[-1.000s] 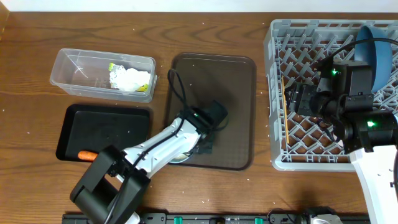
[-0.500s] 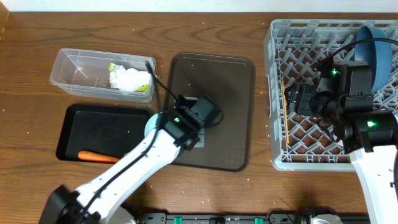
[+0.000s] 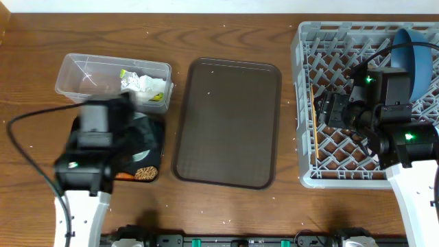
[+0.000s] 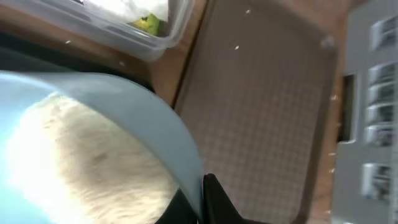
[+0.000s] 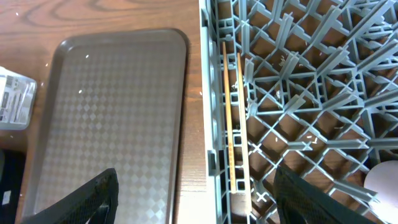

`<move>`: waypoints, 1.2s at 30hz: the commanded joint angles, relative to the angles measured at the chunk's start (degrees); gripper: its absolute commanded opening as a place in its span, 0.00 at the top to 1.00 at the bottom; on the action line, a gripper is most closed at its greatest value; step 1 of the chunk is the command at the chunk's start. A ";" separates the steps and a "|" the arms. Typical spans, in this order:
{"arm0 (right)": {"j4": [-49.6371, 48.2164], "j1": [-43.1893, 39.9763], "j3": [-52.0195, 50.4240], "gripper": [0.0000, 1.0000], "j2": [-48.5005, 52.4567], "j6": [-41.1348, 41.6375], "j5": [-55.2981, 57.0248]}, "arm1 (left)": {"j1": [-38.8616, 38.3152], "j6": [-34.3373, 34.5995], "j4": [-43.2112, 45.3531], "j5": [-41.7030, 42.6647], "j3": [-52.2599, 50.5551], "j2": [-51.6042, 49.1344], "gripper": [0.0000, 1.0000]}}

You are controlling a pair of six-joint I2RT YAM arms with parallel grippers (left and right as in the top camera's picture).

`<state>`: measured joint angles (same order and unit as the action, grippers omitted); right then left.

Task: Sort waste into correct bins and load items into the dishwasher rack
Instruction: 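Carry the bowl left and tip its contents onto the black tray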

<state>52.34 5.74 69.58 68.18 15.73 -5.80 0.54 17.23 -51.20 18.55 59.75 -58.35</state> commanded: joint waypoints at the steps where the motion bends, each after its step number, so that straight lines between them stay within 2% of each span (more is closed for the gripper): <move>1: 0.02 -0.63 0.39 0.27 -0.31 0.57 -0.28 | 12.07 -12.31 1.05 25.44 -4.87 -0.96 0.94; 7: 0.22 -0.63 0.39 0.27 -0.31 0.57 -0.50 | 28.59 -21.49 8.61 49.40 -13.97 -4.90 0.94; 12: 0.35 -0.61 0.39 0.27 -0.31 0.57 -0.52 | 35.45 -30.18 12.94 67.38 -18.03 -11.28 0.94; 14: 0.46 -0.63 0.39 0.27 -0.31 0.57 -0.52 | 36.70 -33.03 12.90 71.54 -18.03 -13.92 0.94; 20: 0.66 -0.63 0.39 0.27 -0.31 0.57 -0.52 | 38.21 -34.21 13.55 71.58 -18.05 -18.29 0.94; 27: 0.74 -0.63 0.39 0.27 -0.31 0.55 -0.70 | 38.21 -39.78 13.90 71.34 -19.15 -18.82 0.94; 29: 0.63 -0.63 0.39 0.26 -0.31 0.57 -0.70 | 38.18 -40.76 14.91 69.53 -19.15 -19.12 0.94; 31: 0.61 -0.63 0.39 0.27 -0.31 0.55 -0.70 | 38.21 -40.22 15.67 62.25 -19.15 -19.54 0.94; 36: 0.63 -0.63 0.39 0.26 -0.31 0.57 -0.70 | 38.45 -39.85 16.98 64.00 -19.15 -21.70 0.94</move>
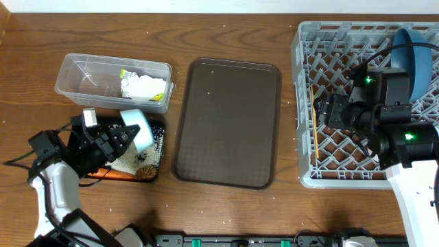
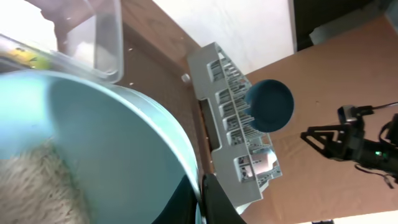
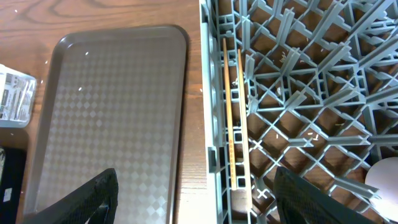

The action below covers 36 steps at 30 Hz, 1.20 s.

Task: Sort waste into correct bins and load items into the dishwasher rack
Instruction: 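Carry the bowl left and tip its contents onto the black tray, then hold the bowl inverted over the black tray to empty it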

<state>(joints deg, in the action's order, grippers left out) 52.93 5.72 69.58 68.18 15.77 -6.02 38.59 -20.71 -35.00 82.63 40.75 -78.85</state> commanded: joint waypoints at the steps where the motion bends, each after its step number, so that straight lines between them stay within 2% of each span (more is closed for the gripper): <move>1: 0.02 -0.61 0.39 0.26 -0.31 0.52 -0.48 | 0.39 -1.95 0.87 1.07 -0.15 -1.66 0.94; 5: 0.26 -0.61 0.39 0.26 -0.31 0.50 -0.48 | 0.39 -2.23 0.61 3.78 -0.17 -3.34 0.94; 7: 0.24 -0.61 0.39 0.26 -0.31 0.50 -0.48 | 0.39 -4.90 0.94 3.21 -0.22 -3.93 0.94; 9: 0.24 -0.61 0.39 0.26 -0.31 0.52 -0.48 | 0.50 -3.52 0.31 7.54 -0.22 -4.63 0.94; 11: 0.44 -0.61 0.39 0.26 -0.31 0.50 -0.46 | 0.37 -6.38 -0.24 6.01 -0.26 -4.70 0.93; 14: 0.39 -0.61 0.39 0.26 -0.31 0.50 -0.48 | 0.35 -6.27 -0.83 6.12 -0.31 -4.85 0.94; 17: 0.26 -0.61 0.39 0.26 -0.31 0.52 -0.48 | 0.35 -7.32 -0.52 0.85 -0.33 -5.11 0.94; 20: 0.26 -0.61 0.39 0.26 -0.31 0.52 -0.48 | 0.35 -7.30 -1.29 1.66 -0.37 -5.95 0.94; 21: 0.28 -0.61 0.39 0.26 -0.31 0.52 -0.48 | 0.35 -7.87 -1.99 2.93 -0.39 -6.16 0.94; 23: 0.26 -0.61 0.39 0.26 -0.31 0.52 -0.48 | 0.35 -10.45 -1.73 -0.20 -0.72 -6.58 0.94; 25: 0.24 -0.61 0.39 0.26 -0.31 0.52 -0.48 | 0.35 -8.66 -2.99 2.84 -0.85 -7.21 0.94; 27: 0.24 -0.61 0.39 0.27 -0.31 0.52 -0.48 | 0.09 -11.85 -3.08 3.19 -1.38 -7.32 0.94; 29: 0.17 -0.61 0.39 0.26 -0.33 0.52 -0.48 | 0.09 -11.17 -3.74 2.99 -1.66 -7.34 0.94; 31: 0.39 -0.61 0.39 0.27 -0.33 0.50 -0.48 | 0.07 -11.69 -5.07 7.04 -1.84 -7.32 0.94; 33: 0.48 -0.61 0.39 0.26 -0.31 0.50 -0.48 | 0.07 -14.08 -4.74 6.01 -2.10 -7.32 0.94; 36: 0.44 -0.61 0.39 0.26 -0.33 0.50 -0.46 | 0.09 -13.51 -4.44 7.15 -2.10 -7.32 0.94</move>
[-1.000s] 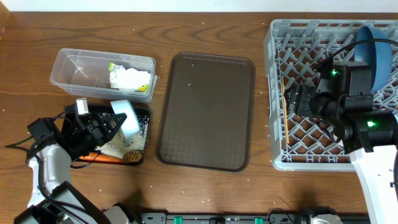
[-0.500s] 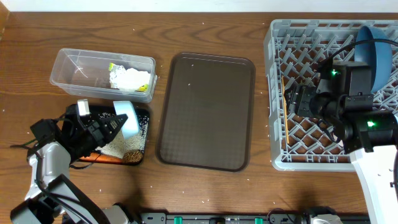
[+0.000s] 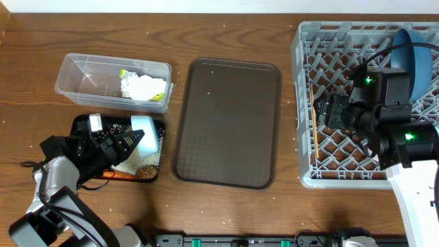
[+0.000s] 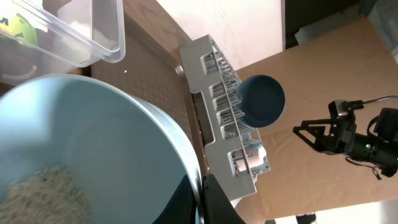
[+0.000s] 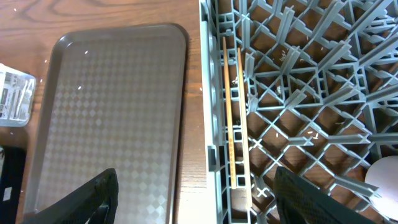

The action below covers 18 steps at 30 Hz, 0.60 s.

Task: Sort waste into correct bins and load items into the dishwasher rack
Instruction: 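Hold the bowl inverted over the black tray to empty it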

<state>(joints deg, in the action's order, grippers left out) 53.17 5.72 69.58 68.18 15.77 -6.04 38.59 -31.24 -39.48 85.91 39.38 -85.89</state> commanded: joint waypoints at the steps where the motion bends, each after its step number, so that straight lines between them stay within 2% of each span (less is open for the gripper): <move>1: 0.20 -0.61 0.39 0.26 -0.33 0.50 -0.46 | 0.07 -2.19 -0.09 4.22 -0.72 -0.28 0.94; 6: 0.00 -0.61 0.39 0.26 -0.35 0.50 -0.44 | 0.17 -2.95 0.87 2.01 -0.85 -0.28 0.94; 8: 0.02 -0.61 0.39 0.26 -0.35 0.50 -0.46 | 0.63 0.24 2.62 -0.37 -0.85 -0.31 0.94; 9: 0.04 -0.61 0.39 0.26 -0.35 0.50 -0.46 | 0.72 1.49 2.45 1.68 -0.85 -0.31 0.94; 10: 0.07 -0.61 0.39 0.26 -0.35 0.50 -0.46 | 0.72 -0.13 2.58 1.92 -0.92 -0.31 0.94; 11: 0.04 -0.61 0.39 0.26 -0.35 0.50 -0.44 | 0.72 -1.51 3.23 -0.37 -0.92 -0.37 0.94; 12: -0.02 -0.61 0.39 0.26 -0.35 0.50 -0.46 | 0.72 0.11 4.11 -2.54 -0.92 -0.55 0.94; 14: -0.09 -0.61 0.39 0.26 -0.35 0.50 -0.44 | 0.96 3.65 3.65 0.17 -0.92 -0.79 0.94; 16: -0.04 -0.61 0.39 0.26 -0.35 0.50 -0.44 | 0.68 0.76 2.69 1.92 -0.94 -0.79 0.94; 18: -0.17 -0.61 0.39 0.26 -0.35 0.52 -0.46 | 0.55 2.71 1.22 4.33 -0.94 -0.79 0.94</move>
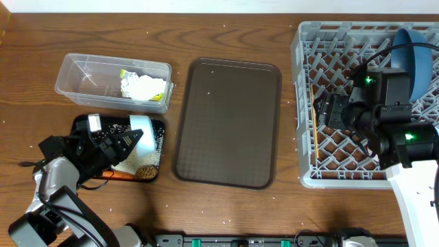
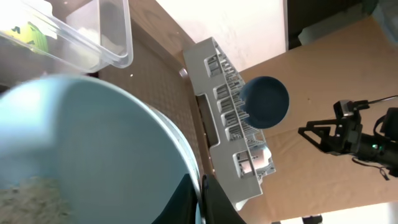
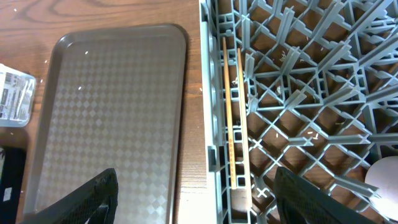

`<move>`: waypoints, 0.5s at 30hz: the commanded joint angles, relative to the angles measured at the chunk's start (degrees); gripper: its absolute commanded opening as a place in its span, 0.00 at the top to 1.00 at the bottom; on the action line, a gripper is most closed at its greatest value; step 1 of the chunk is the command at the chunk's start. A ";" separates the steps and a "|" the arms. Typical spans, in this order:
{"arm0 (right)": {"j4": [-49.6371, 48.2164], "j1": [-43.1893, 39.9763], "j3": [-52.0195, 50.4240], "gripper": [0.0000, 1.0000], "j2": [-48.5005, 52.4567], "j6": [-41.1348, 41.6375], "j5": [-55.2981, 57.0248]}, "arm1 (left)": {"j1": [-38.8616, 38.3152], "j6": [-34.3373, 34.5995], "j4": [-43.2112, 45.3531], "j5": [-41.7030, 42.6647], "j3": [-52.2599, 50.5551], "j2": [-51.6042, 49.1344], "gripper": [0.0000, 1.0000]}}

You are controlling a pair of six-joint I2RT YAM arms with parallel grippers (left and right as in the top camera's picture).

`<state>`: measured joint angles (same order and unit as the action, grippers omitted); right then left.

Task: Sort waste into correct bins and load items into the dishwasher rack
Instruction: 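Hold the bowl inverted over the black tray to empty it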

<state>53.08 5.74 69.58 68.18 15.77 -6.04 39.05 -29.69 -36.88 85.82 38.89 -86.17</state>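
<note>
My left gripper (image 1: 130,139) is shut on the rim of a light blue bowl (image 1: 141,128), held tipped on its side over the black bin (image 1: 155,168). White rice lies in that bin (image 1: 129,162). In the left wrist view the bowl (image 2: 87,149) fills the frame, a little rice still at its lower left, the fingers (image 2: 214,202) pinching its rim. The grey dishwasher rack (image 1: 305,103) holds a dark blue bowl (image 1: 416,58) and chopsticks (image 3: 232,118). My right gripper (image 3: 193,193) hangs open over the rack's left edge.
A clear plastic bin (image 1: 110,82) with white and yellow waste sits behind the black bin. A brown tray (image 1: 228,123) lies bare between the bins and the rack. A white cup (image 3: 382,177) shows at the rack's lower right.
The bowl looks slightly more tipped in the left wrist view, with less rice showing in it. The right arm has not moved.
The left gripper held the light blue bowl full of rice above the black bin. Then the bowl was tipped sideways over that bin and rice lay in it. The bowl has stayed tipped there, with ever less rice inside. The right gripper stayed open over the rack.
</note>
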 commanded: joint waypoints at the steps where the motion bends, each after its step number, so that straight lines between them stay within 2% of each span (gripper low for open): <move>1: -0.07 -0.63 0.39 0.26 -0.37 0.50 -0.46 | 0.02 1.27 -3.15 4.28 -0.42 -0.39 0.94; 3: 0.07 -0.63 0.39 0.26 -0.37 0.50 -0.46 | -0.28 -3.78 -3.76 -0.09 -0.48 -0.28 0.94; 4: 0.04 -0.63 0.39 0.26 -0.37 0.50 -0.46 | -0.20 -3.41 -3.04 -3.17 -0.48 -0.33 0.94; 6: 0.04 -0.63 0.39 0.26 -0.37 0.50 -0.46 | 0.15 0.33 -4.15 2.10 -0.48 -0.35 0.94; 8: 0.09 -0.63 0.39 0.26 -0.35 0.50 -0.44 | -0.13 -4.48 -3.39 3.78 -0.50 -0.35 0.94; 11: -0.13 -0.63 0.39 0.26 -0.37 0.50 -0.46 | 0.11 0.13 -3.13 4.31 -0.50 -0.24 0.94; 13: -0.09 -0.63 0.39 0.26 -0.35 0.52 -0.46 | -0.20 -2.43 -3.06 0.81 -0.55 -0.22 0.94; 14: -0.17 -0.63 0.39 0.26 -0.35 0.50 -0.44 | -0.22 -2.12 -2.69 -2.27 -0.55 -0.22 0.94; 15: -0.33 -0.63 0.39 0.26 -0.37 0.50 -0.46 | -0.11 0.22 -3.08 -1.62 -0.55 -0.26 0.94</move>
<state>52.93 5.72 69.58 68.18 15.77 -6.04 38.89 -30.17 -39.81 86.00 38.83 -86.17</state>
